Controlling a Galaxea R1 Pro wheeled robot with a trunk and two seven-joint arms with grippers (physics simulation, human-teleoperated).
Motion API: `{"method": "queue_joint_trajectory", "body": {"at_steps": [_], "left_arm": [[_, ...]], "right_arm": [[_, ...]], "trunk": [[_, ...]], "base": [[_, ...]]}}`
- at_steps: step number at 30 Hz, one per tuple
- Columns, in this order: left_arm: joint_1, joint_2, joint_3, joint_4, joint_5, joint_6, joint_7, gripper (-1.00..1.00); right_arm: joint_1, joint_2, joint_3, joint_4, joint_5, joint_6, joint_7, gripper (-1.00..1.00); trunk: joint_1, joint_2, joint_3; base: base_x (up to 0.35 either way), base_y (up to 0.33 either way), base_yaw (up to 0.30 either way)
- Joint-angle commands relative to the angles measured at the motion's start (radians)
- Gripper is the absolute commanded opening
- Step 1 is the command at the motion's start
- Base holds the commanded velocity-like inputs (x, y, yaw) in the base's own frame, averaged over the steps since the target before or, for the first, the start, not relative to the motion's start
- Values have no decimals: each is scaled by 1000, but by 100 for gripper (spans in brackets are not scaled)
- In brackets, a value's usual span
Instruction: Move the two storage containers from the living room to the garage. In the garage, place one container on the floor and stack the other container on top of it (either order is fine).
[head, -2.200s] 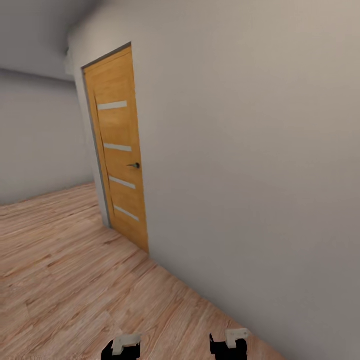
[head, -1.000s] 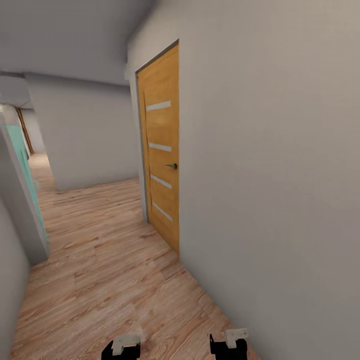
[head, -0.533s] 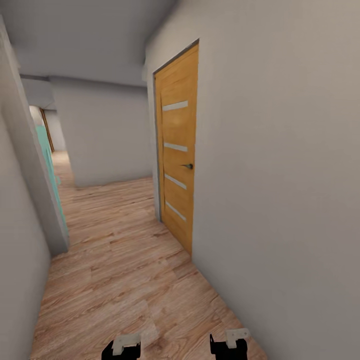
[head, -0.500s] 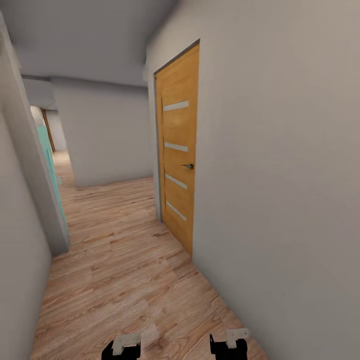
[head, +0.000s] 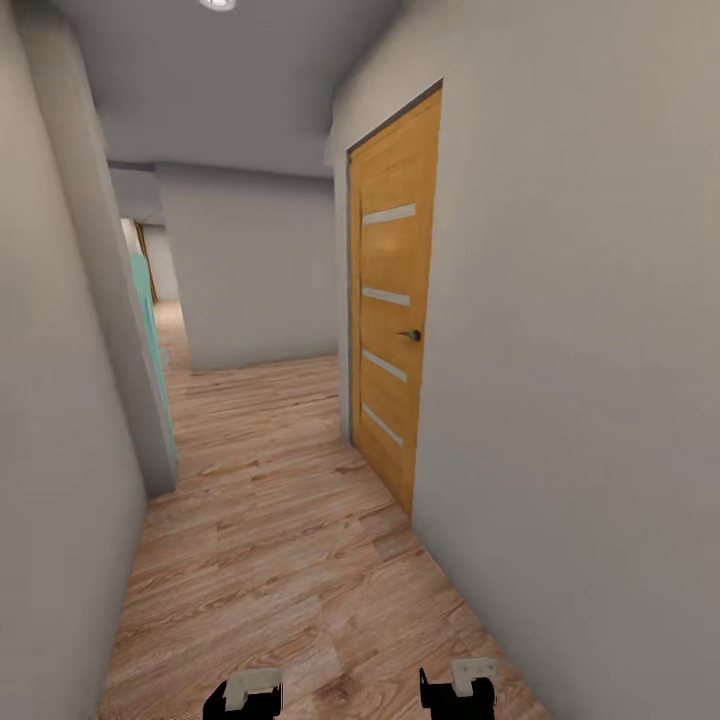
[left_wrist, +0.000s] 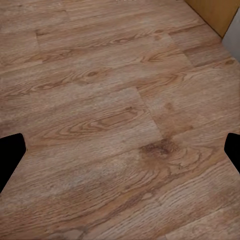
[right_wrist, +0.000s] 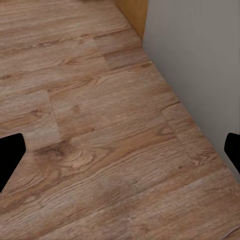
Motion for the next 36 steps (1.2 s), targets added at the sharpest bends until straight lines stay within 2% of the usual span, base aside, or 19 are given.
{"method": "queue_joint_trajectory", "body": {"at_steps": [1, 9, 24, 36], "left_arm": [[-1, 0, -9, 1, 10, -4, 5, 100], [-1, 0, -9, 1, 11, -4, 5, 100], [-1, 1, -8, 1, 12, -4, 5, 100], [-1, 2, -9, 1, 11, -4, 5, 100]], "right_arm": [[-1, 0, 8, 1, 4, -1, -10, 100], [-1, -1, 8, 1, 6, -1, -10, 100], [-1, -1, 8, 1, 8, -1, -10, 100], [1, -1, 8, 1, 5, -1, -10, 100]], "trunk": [[0, -1, 0], [0, -1, 6], [0, -1, 7], [0, -1, 14]], "base": [[0, 0, 227], [20, -32, 167], [209, -252, 9], [43, -38, 77]]}}
